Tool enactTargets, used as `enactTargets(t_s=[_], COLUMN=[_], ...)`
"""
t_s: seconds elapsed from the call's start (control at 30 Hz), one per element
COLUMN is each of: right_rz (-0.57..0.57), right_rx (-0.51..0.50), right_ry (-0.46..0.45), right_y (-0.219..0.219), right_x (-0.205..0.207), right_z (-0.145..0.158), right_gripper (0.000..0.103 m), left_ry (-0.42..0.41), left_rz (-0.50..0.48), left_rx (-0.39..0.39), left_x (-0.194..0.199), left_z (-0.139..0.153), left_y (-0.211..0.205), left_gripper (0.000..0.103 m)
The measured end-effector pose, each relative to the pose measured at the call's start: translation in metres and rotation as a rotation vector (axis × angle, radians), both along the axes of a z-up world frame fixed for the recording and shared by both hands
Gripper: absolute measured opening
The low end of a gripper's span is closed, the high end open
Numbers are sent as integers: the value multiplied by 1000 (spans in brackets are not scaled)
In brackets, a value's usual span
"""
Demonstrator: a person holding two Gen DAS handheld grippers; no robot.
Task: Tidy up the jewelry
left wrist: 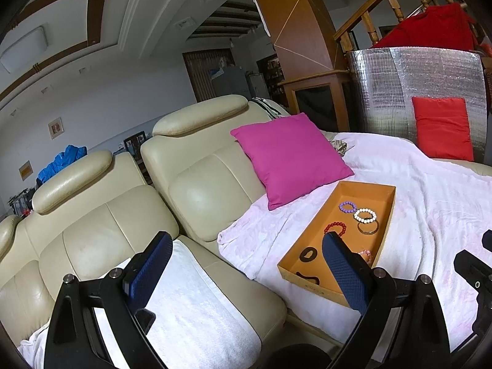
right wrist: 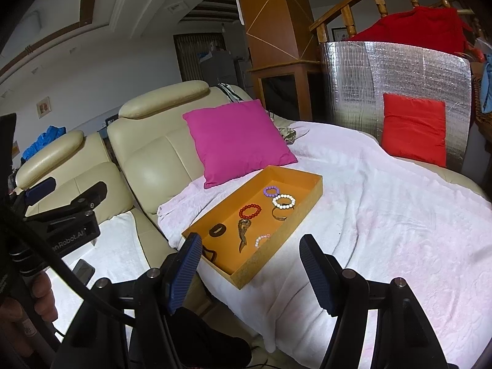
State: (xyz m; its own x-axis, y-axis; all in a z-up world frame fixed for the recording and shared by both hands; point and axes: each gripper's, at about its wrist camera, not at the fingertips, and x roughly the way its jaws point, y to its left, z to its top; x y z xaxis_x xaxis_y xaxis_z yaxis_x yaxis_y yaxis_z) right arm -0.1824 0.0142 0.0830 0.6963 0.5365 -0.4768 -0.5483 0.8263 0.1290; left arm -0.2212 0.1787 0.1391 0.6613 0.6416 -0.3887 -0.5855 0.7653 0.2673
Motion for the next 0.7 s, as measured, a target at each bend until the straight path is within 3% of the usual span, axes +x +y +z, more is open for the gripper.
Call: enactTargets(t_s=[0.7], right_rz=[-22], right_rx=[-40], right_ry=[-2], right_y=[26], right_x=[24], right_z=[0], right_gripper=[70], left_ry=[3], left_rz=[5], left_rx=[-61], left_x=[16], left_z=[-14], left_y=[33], left_gripper=[98])
